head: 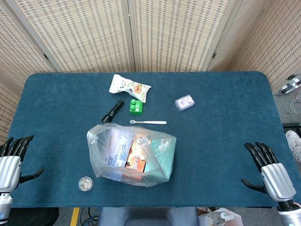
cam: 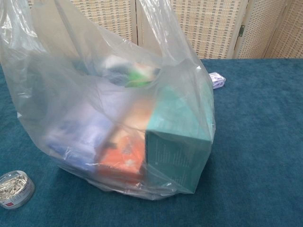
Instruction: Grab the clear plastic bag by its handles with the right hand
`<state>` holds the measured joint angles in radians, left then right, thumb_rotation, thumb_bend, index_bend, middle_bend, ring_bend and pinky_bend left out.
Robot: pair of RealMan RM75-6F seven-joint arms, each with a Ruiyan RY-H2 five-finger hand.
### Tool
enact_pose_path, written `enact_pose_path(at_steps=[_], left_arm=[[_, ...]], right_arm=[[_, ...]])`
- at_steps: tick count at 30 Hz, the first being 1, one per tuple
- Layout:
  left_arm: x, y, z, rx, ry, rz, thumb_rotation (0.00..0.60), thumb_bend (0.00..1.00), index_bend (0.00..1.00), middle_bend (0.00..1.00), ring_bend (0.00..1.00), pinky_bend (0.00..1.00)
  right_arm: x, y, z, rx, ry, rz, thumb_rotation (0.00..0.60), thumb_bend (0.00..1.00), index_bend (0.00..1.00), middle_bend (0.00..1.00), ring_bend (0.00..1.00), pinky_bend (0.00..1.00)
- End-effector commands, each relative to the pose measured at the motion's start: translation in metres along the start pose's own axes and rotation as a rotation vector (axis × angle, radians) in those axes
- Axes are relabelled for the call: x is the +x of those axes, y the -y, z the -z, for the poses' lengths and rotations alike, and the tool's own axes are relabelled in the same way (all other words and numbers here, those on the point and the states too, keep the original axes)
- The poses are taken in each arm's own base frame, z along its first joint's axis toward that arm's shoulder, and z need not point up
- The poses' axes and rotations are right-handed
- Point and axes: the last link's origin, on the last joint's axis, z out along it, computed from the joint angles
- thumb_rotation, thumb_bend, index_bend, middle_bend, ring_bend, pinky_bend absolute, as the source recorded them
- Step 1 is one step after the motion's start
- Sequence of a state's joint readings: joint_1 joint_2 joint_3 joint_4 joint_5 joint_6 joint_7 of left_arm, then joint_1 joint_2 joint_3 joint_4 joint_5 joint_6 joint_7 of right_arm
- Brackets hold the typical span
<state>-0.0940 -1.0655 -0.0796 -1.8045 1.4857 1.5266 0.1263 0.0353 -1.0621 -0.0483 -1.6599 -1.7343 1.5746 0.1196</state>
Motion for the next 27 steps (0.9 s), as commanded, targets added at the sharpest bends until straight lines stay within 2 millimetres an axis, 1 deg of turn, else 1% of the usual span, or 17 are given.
enact_pose_path(at_steps=[1,6,13,19,24,27], left_arm=[[0.0,0.0,0.0,-0.001,0.001,0.0,0.6,0.02,0.1,0.13,0.12,0.0],[0.001,0.001,0.002,-0.001,0.004,0.0,0.6,0.02,0.1,0.13,0.12,0.0],[0.004,0.003,-0.004,-0.012,-0.013,0.006,0.6,0.02,0.1,0.13,0.12,0.0],[0.011,0.001,-0.02,-0.065,-0.056,0.031,0.6,0.02,0.13,0.13,0.13,0.0],[0.023,-0.005,-0.039,-0.125,-0.122,0.068,0.6,0.02,0.15,0.13,0.14,0.0],[0.03,-0.01,-0.052,-0.168,-0.165,0.121,0.6,0.02,0.15,0.13,0.15,0.0]], right_arm=[[0.0,0.001,-0.001,0.002,0.002,0.0,0.6,0.0,0.0,0.1,0.0,0.08],[-0.001,0.002,-0.001,0.005,0.004,0.001,0.6,0.0,0.0,0.1,0.0,0.08],[0.001,0.004,0.0,0.008,-0.005,0.002,0.6,0.0,0.0,0.1,0.0,0.08],[0.001,0.006,-0.001,0.012,0.002,0.0,0.6,0.0,0.0,0.1,0.0,0.08],[-0.001,0.007,-0.003,0.012,0.006,0.002,0.6,0.0,0.0,0.1,0.0,0.08],[-0.001,0.008,-0.004,0.013,0.007,0.003,0.6,0.0,0.0,0.1,0.0,0.08]])
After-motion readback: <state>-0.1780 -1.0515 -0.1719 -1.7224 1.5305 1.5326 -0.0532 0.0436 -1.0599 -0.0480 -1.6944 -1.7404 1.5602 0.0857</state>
